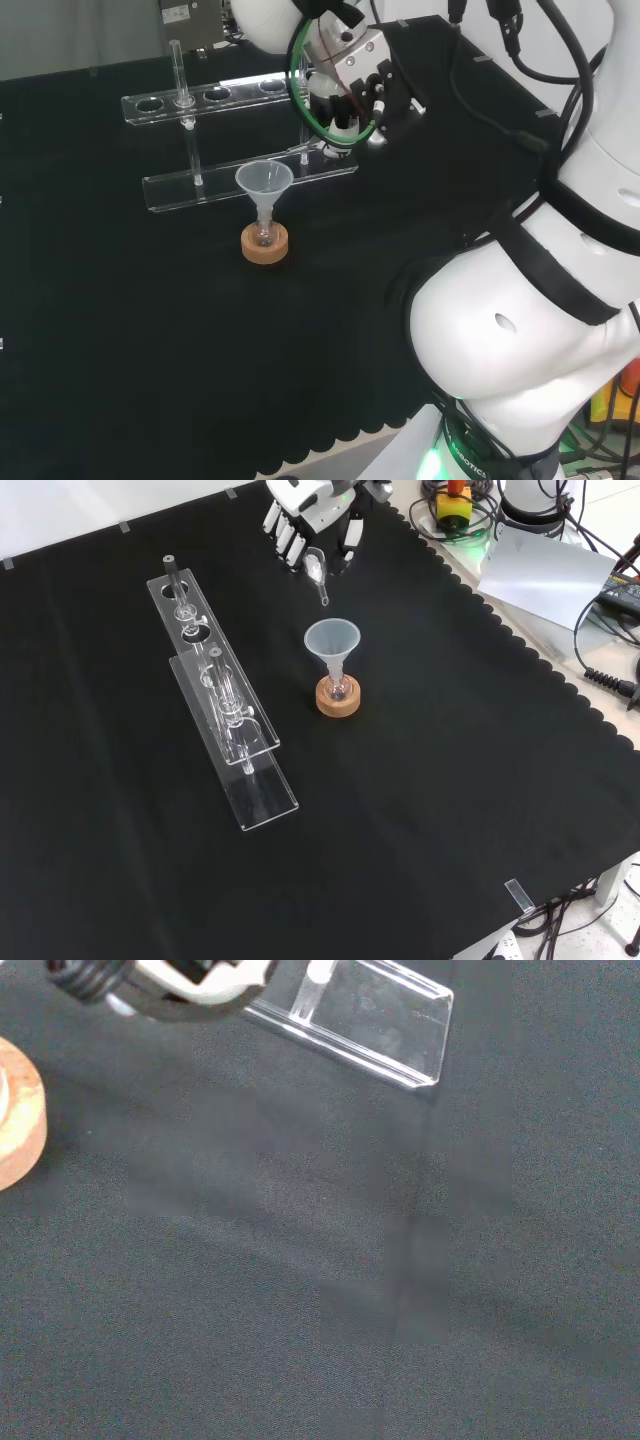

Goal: Pour all the NaCl from the weighing funnel into the round-bottom flask.

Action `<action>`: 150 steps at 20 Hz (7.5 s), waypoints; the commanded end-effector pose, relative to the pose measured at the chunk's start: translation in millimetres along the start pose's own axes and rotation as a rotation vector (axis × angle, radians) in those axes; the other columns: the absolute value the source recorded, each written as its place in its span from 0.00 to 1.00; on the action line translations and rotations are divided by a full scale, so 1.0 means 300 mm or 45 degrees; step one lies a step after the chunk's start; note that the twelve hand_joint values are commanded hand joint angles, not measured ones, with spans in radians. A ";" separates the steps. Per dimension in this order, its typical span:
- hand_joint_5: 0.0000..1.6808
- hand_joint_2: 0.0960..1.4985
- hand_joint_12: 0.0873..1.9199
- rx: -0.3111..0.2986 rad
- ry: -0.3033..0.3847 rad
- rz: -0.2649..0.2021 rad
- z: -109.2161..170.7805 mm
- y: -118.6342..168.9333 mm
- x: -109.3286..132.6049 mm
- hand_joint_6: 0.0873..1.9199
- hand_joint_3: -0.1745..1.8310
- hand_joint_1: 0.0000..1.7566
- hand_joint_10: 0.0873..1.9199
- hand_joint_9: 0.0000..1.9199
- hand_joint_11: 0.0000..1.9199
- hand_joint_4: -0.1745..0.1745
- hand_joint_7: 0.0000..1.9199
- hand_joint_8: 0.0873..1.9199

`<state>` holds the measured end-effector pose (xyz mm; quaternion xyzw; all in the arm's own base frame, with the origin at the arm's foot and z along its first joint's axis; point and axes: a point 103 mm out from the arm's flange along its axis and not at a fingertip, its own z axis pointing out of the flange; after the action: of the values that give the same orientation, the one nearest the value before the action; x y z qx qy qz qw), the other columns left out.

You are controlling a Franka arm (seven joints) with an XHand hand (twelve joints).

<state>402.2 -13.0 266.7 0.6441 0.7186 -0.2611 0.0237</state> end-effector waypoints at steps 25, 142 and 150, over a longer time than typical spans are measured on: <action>0.61 0.49 0.55 0.104 -0.240 -0.041 -0.045 0.060 0.089 0.55 0.41 0.61 0.19 0.54 0.39 0.82 0.40 0.34; 0.61 0.49 0.54 0.219 -1.003 0.019 -0.244 0.046 0.273 0.55 0.41 0.60 0.16 0.53 0.38 0.91 0.35 0.34; 0.61 0.49 0.54 0.203 -1.051 0.017 -0.243 0.046 0.295 0.55 0.41 0.60 0.16 0.53 0.38 0.91 0.35 0.34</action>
<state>422.7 96.3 291.7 0.4920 0.6233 -0.5512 0.2561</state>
